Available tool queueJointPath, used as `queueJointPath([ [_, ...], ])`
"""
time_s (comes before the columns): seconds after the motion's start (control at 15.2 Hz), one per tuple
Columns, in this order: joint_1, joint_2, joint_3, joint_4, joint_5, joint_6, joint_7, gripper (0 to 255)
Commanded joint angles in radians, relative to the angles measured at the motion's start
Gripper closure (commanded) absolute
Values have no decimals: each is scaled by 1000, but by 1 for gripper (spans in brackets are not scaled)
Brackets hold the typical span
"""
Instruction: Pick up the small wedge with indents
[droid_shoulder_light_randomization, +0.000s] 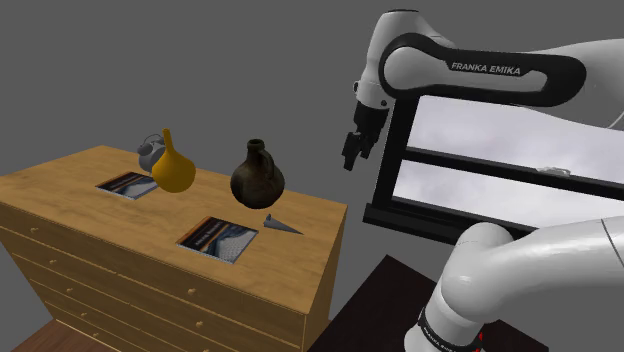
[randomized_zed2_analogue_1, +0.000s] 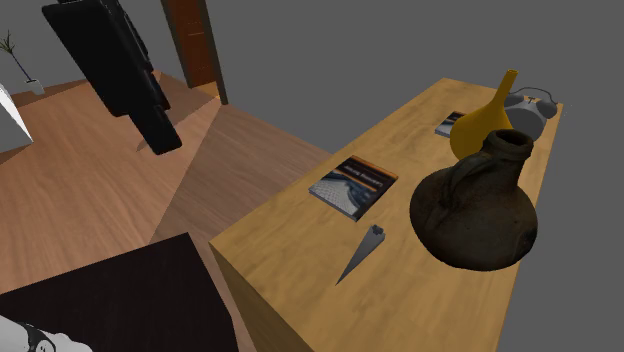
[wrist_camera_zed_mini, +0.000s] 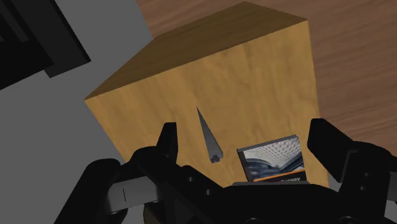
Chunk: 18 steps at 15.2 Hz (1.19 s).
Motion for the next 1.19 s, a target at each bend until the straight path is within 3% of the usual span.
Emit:
queueJointPath([
  [0.0,0,0,0,0,0,0,0,0],
  [0.59,24,219,-72,-100,3,330,-103,0],
  [1.12,64,501,-134,-84,56,600,-222,0],
])
